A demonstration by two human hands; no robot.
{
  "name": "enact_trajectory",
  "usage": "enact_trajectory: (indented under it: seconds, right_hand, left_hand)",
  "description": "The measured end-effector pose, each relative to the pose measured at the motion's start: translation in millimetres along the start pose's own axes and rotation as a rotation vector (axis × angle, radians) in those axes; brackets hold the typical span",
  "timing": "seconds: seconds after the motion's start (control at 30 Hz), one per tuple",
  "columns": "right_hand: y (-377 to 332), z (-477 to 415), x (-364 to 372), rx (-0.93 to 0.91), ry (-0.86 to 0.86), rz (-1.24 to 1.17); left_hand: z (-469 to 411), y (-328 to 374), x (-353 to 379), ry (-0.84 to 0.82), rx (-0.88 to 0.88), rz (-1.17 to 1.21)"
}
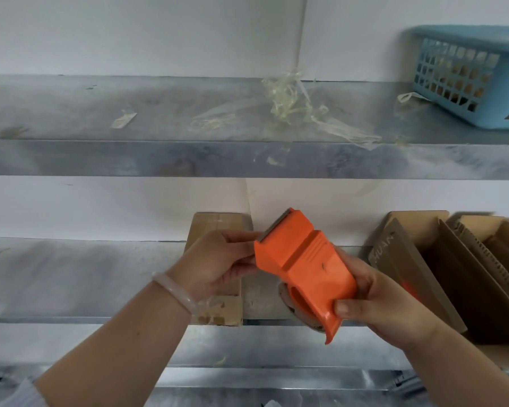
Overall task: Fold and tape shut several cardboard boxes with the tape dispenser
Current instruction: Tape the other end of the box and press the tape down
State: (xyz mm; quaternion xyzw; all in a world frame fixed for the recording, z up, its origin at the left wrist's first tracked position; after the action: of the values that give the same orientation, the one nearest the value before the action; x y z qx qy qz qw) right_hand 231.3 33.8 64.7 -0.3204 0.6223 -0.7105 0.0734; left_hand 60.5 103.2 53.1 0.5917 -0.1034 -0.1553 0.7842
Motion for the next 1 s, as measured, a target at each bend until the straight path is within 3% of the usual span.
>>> enact_trajectory:
  seconds: [0.1,0.2,0.27,0.33,0.43,0.5,0.67,0.83,1.0]
  right_hand:
    - [-10,2,-3,-0.075,0.102,0.181]
    - [-12,6,2,-0.133,0.154,0.700]
    - [-15,7,8,-0.327,0.176,1.152]
    - [-12,10,15,-0.592,0.124,1.370]
    - [-10,18,24,-0.882,0.081,1.492]
    - [-9,21,28,-0.968,0.070,1.537]
    - [-9,22,32,-1.013,0.027,1.576]
    - [-13,29,35,-1.054,0.023,1.603]
    - [-17,37,35,-1.109,0.083,1.640]
  left_hand:
    - [4,21,-10,0.092,0.111,-0.164]
    - [11,37,-18,0.182,0.209,-0.304]
    - [14,42,-19,0.198,0.245,-0.366]
    - [18,45,-18,0.200,0.297,-0.372]
    - [27,49,-16,0.221,0.383,-0.417]
    - [33,50,-14,0.238,0.419,-0.474]
    - [41,52,-16,0.290,0.516,-0.565]
    - [67,65,-4,0.321,0.761,-0.690]
    - [86,70,7,0.331,0.876,-0.796]
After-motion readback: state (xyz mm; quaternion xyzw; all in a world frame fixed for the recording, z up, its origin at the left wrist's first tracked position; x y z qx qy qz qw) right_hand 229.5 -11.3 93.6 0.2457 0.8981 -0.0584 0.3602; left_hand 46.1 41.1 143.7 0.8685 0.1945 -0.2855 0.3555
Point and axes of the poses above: each hand's wrist, its own z-axis away from the middle knuckle, its own x-axis out of the palm, y = z × x, the point moved 9 cm from there along -z, towards the middle knuckle, and after that the axes turned 12 degrees about -z, right-handed, at the moved point
